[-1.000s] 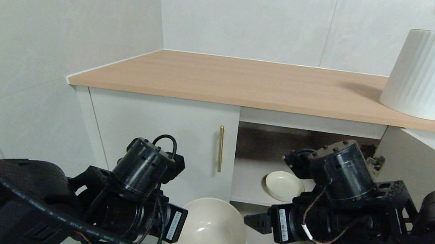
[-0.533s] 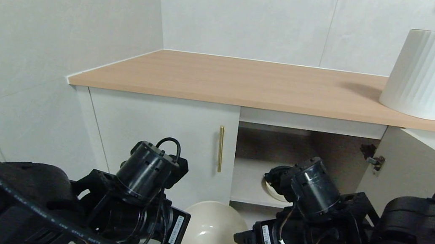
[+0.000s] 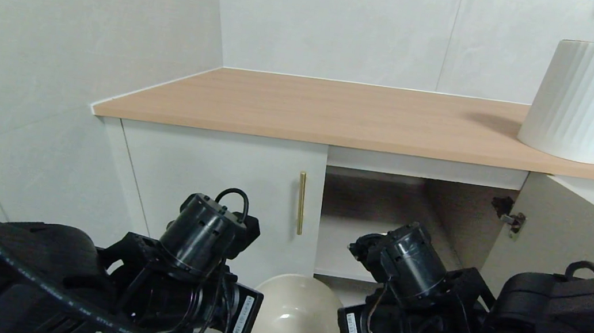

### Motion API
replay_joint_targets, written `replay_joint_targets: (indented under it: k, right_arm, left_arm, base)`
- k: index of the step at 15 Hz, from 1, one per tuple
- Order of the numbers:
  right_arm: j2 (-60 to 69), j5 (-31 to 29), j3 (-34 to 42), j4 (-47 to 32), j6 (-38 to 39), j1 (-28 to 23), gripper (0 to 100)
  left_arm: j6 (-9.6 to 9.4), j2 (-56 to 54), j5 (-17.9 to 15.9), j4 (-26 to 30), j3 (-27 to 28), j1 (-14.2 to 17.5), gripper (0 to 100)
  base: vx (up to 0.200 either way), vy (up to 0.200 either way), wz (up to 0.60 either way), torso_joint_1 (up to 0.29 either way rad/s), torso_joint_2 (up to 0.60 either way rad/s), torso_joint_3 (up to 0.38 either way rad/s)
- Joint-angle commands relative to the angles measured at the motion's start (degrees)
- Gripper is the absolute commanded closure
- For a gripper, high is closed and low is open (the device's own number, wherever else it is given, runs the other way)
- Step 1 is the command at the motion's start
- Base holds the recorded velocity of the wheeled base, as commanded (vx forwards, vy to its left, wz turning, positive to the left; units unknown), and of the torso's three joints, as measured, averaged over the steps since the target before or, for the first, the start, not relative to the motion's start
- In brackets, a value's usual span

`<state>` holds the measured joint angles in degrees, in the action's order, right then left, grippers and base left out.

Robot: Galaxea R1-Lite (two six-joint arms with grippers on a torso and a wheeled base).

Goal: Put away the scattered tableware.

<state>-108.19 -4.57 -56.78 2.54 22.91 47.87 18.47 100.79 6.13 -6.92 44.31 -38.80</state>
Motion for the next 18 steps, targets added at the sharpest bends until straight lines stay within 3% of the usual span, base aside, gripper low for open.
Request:
replay_joint_targets:
  k: [1, 7, 8, 13, 15, 18]
  right_arm:
    - [-0.27, -0.17, 0.09, -0.25, -0.05, 0.03, 100]
    - [-0.53, -0.26, 0.09, -0.25, -0.14, 0.38, 100]
    - [-0.53, -0.26, 0.09, -0.25, -0.14, 0.47, 100]
    - [-0.7, -0.26, 0.09, -0.25, -0.05, 0.47, 100]
    - [-1.5, -1.14, 0.01, 0.01, -0.05, 0.29, 100]
    - [-4.57, -3.51, -1.14, 1.42, 1.0, -3.31, 100]
  left_arm:
    - [-0.01, 0.02, 0.28, 0.16, -0.02, 0.04, 100]
    - [-0.01, -0.24, 1.69, -0.02, -0.1, 0.04, 100]
    - [-0.01, -0.24, 1.95, -0.02, -0.1, 0.04, 0]
    - [0.25, -1.3, 2.57, -0.63, 0.16, 0.04, 0]
    - [1.66, -1.83, 3.45, -3.01, 0.07, 0.04, 0]
    - [2.19, -2.18, 3.71, -4.06, -0.02, 0.22, 0]
  base:
    - [0.0, 0.0, 0.0, 0.0, 0.0, 0.0]
    - [0.0, 0.0, 0.0, 0.0, 0.0, 0.0]
    - [0.0, 0.0, 0.0, 0.0, 0.0, 0.0]
    - [0.0, 0.0, 0.0, 0.0, 0.0, 0.0]
    - [0.0, 0.0, 0.0, 0.0, 0.0, 0.0]
    - [0.0, 0.0, 0.0, 0.0, 0.0, 0.0]
